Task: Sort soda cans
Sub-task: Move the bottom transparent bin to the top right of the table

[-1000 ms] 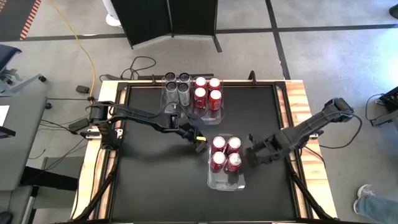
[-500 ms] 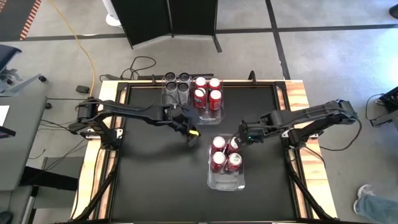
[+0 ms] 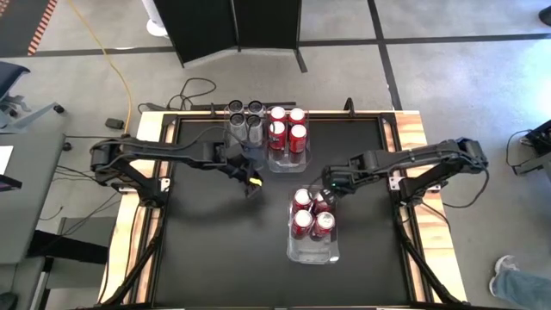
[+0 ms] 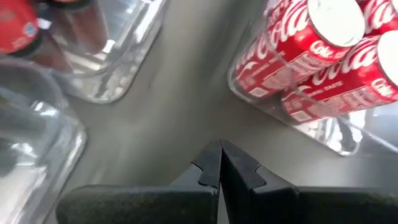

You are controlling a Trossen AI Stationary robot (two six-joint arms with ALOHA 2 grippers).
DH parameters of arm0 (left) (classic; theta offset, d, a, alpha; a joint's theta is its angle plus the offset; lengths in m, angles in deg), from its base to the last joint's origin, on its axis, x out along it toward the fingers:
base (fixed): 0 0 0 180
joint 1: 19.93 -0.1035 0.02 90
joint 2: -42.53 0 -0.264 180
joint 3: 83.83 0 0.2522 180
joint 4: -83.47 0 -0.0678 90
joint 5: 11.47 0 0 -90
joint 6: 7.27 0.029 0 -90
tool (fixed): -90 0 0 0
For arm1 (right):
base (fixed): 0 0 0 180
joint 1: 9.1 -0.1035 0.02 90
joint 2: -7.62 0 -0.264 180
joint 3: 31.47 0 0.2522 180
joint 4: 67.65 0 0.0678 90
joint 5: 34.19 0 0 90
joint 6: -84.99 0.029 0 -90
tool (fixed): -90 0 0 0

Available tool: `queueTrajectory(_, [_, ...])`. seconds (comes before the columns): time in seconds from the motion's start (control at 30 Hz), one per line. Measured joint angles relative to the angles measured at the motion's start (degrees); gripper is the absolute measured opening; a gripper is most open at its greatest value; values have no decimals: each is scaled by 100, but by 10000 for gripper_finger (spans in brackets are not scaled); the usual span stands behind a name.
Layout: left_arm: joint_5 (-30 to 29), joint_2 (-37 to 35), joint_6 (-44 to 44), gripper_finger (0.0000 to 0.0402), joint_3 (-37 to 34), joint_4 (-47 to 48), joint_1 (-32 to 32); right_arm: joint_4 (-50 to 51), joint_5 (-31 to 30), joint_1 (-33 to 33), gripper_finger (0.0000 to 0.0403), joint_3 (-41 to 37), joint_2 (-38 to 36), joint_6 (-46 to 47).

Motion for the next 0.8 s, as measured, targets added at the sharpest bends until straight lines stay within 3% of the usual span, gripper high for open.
queueTrajectory(0.27, [-110,-70,68,0,0,319,0,-136,246,82,86,0,-18,-299])
queueTrajectory(0.37, [-112,-70,106,0,0,324,0,-306,201,180,83,1,-16,-802])
queueTrajectory(0.57, [-115,-30,702,0,0,128,0,-901,-606,261,58,0,-18,-2052])
queueTrajectory(0.8, [-112,-11,815,0,-2,99,0,-1588,138,370,28,11,-18,-3606])
